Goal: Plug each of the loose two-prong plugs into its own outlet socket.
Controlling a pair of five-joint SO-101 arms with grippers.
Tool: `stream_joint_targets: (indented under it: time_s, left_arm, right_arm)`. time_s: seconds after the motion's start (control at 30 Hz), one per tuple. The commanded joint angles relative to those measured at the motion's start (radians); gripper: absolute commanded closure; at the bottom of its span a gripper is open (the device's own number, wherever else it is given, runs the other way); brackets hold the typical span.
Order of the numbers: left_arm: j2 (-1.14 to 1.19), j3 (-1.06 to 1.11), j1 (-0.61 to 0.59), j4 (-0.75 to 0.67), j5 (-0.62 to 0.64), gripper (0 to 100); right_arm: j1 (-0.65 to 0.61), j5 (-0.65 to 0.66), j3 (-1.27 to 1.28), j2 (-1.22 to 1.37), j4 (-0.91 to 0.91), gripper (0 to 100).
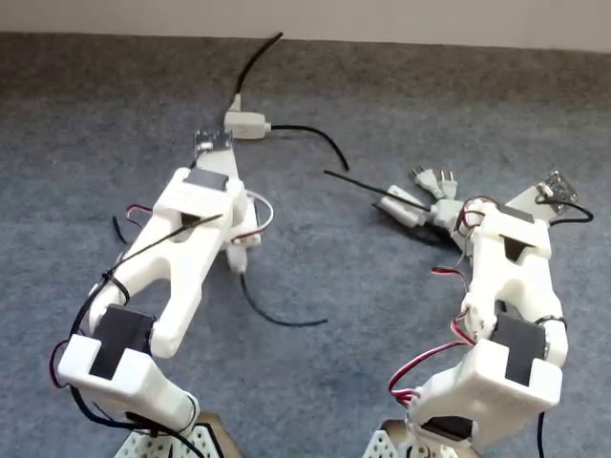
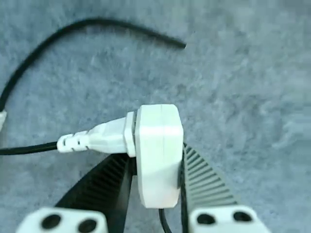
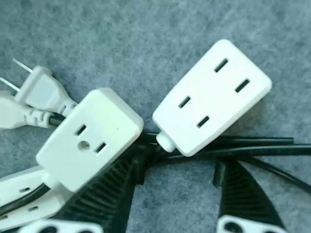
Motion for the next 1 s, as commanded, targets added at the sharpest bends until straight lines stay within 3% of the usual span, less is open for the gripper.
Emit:
stream_joint_targets:
  time_s: [0.0,0.1,0.3,0.43,0.57,0.83,0.97]
  left_arm:
    - [-0.016,-0.171,0.001,-0.084,-0.009,99]
    - [-0.007,-0.323,0.001,-0.204,-0.054,99]
    - [0.031,-0.481,0.031,-0.578,-0.41,99]
    - [0.199,-0.619,0.016,-0.74,-0.474,92]
    - [0.449,-0.915,-0.036,-0.709,-0.474,91]
    - [1.04,-1.658,-0.093,-0.417,-0.476,91]
    - [1.25,-1.896,-0.108,-0.322,-0.531,91]
  right_arm:
    - [0.004,0.014,-0.001,0.007,-0.024,75.2]
    - [0.004,0.014,-0.001,0.007,-0.024,75.2]
    - [0.004,0.014,-0.001,0.007,-0.024,75.2]
    - [0.004,0.014,-0.001,0.007,-0.024,75.2]
    - [0.004,0.014,-0.002,0.007,-0.025,75.2]
    - [-0.007,0.057,-0.004,0.007,-0.025,75.2]
    - [-0.01,0.066,-0.004,0.007,-0.025,75.2]
